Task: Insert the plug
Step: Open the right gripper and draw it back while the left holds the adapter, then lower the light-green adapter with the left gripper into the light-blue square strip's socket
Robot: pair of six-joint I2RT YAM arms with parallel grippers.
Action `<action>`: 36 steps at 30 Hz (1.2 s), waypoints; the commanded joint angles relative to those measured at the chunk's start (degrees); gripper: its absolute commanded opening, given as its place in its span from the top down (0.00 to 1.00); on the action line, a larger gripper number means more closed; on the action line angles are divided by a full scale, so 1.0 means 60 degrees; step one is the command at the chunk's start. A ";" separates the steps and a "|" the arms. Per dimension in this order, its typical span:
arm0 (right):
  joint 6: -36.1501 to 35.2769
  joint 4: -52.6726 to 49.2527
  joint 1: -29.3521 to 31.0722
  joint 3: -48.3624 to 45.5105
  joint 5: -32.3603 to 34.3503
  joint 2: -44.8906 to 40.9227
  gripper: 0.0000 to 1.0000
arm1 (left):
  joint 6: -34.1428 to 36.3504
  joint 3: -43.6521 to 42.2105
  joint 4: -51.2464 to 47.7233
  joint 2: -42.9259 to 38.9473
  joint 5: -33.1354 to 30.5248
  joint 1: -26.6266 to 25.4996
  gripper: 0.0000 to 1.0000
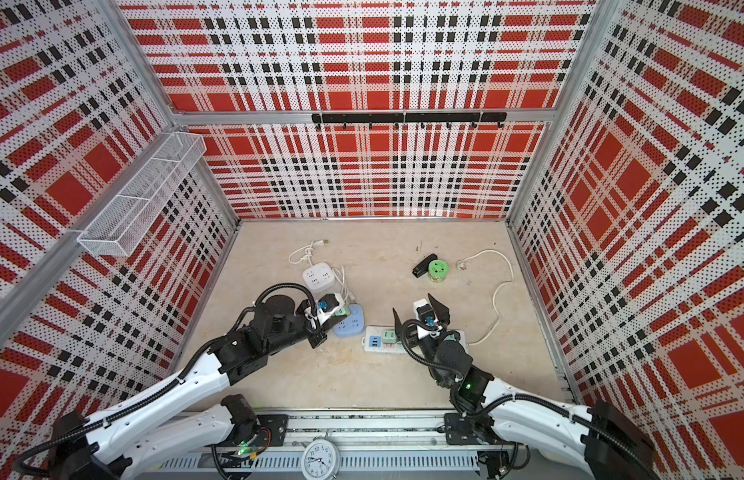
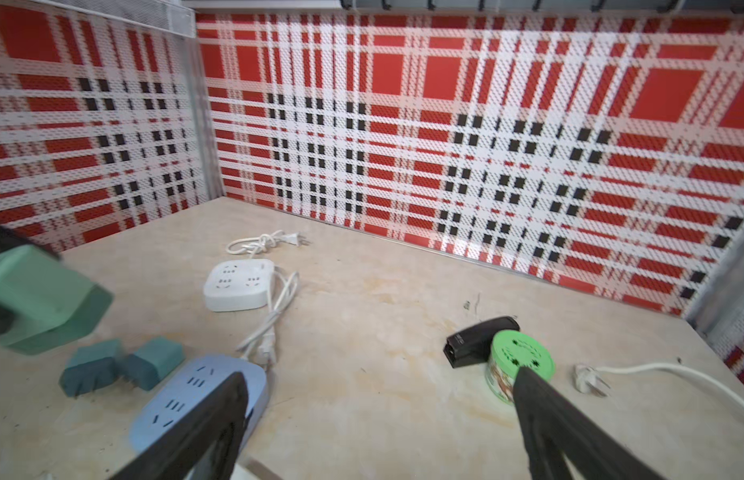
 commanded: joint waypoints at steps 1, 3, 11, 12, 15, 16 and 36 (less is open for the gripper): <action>0.0636 -0.0562 -0.0337 -0.0106 0.0527 -0.0085 0.00 | 0.1258 0.0016 -0.0713 0.0048 -0.0618 -0.0016 1.00; 0.0776 -0.0767 -0.0602 -0.0117 0.0649 -0.0116 0.00 | 0.1507 0.0129 -0.1055 0.0210 -0.0524 -0.0015 1.00; 0.1405 -0.1788 -0.1504 -0.0087 0.0807 -0.0271 0.00 | 0.1801 0.0499 -0.1784 0.0895 0.0473 0.0646 1.00; 0.1333 -0.1909 -0.1528 -0.0098 0.1003 -0.0352 0.00 | 0.1834 0.0536 -0.1859 0.1033 0.0616 0.0798 1.00; 0.1319 -0.1996 -0.1594 -0.0218 0.1398 -0.0627 0.00 | 0.1916 0.0659 -0.2058 0.1438 0.0728 0.1085 1.00; 0.1328 -0.1984 -0.1629 -0.0287 0.1307 -0.0760 0.00 | 0.1979 0.0675 -0.2064 0.1554 0.0704 0.1131 1.00; 0.1430 -0.2230 -0.1823 -0.0729 0.1728 -0.1928 0.00 | 0.3069 0.1562 -0.1759 0.4013 0.1748 0.1377 1.00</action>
